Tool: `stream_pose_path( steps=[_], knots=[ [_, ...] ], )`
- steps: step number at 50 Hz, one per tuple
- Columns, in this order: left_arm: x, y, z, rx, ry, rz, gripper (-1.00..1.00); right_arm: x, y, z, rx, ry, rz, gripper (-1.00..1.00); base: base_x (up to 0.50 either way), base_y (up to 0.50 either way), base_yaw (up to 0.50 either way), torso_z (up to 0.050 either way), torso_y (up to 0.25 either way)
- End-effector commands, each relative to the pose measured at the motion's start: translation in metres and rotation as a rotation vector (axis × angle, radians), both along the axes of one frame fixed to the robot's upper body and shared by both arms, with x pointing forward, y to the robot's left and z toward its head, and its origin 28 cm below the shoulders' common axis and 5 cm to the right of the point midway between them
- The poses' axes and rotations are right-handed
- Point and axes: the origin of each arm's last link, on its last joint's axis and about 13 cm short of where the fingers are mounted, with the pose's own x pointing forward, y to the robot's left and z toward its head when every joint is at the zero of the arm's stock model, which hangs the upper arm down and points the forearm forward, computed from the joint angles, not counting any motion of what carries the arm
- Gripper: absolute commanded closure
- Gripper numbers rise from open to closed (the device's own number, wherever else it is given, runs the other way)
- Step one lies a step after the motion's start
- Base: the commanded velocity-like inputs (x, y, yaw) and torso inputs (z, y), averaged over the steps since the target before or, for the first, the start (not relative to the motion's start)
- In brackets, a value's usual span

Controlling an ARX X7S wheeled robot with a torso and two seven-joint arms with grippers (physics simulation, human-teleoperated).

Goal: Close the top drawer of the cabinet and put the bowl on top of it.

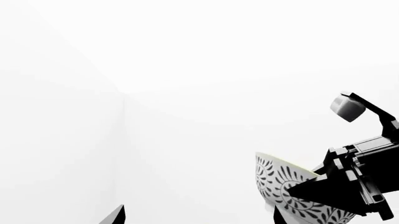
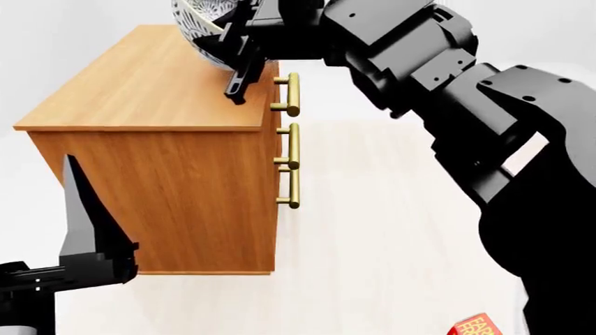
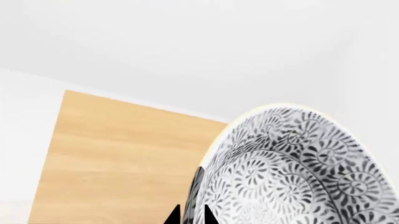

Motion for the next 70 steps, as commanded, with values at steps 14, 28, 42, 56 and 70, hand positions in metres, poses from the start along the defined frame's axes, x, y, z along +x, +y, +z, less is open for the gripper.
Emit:
stream_pose_path(
  steps=[14, 28, 42, 56, 70],
  knots=[
    [0.000, 0.000, -0.002, -0.002, 0.003, 0.000, -1.00, -0.002, 0.007, -0.007, -0.010, 0.034, 0.031, 1.00, 0.00, 0.00, 0.00, 0.000, 0.000],
    [0.001, 0.001, -0.003, -0.002, 0.003, 0.001, -1.00, -0.003, 0.007, -0.005, -0.010, 0.025, 0.028, -1.00, 0.00, 0.00, 0.00, 0.000, 0.000],
    [0.001, 0.001, -0.002, -0.004, 0.004, 0.001, -1.00, -0.006, 0.007, 0.019, 0.083, -0.062, 0.039, -1.00, 0.00, 0.00, 0.00, 0.000, 0.000],
    [0.001, 0.000, -0.002, -0.001, 0.006, -0.002, -1.00, -0.016, 0.005, 0.058, 0.168, -0.168, 0.057, -1.00, 0.00, 0.00, 0.00, 0.000, 0.000],
    [0.000, 0.000, 0.000, -0.002, 0.000, -0.004, -1.00, -0.054, -0.036, 0.062, 0.295, -0.352, -0.077, -1.00, 0.00, 0.00, 0.00, 0.000, 0.000]
  ],
)
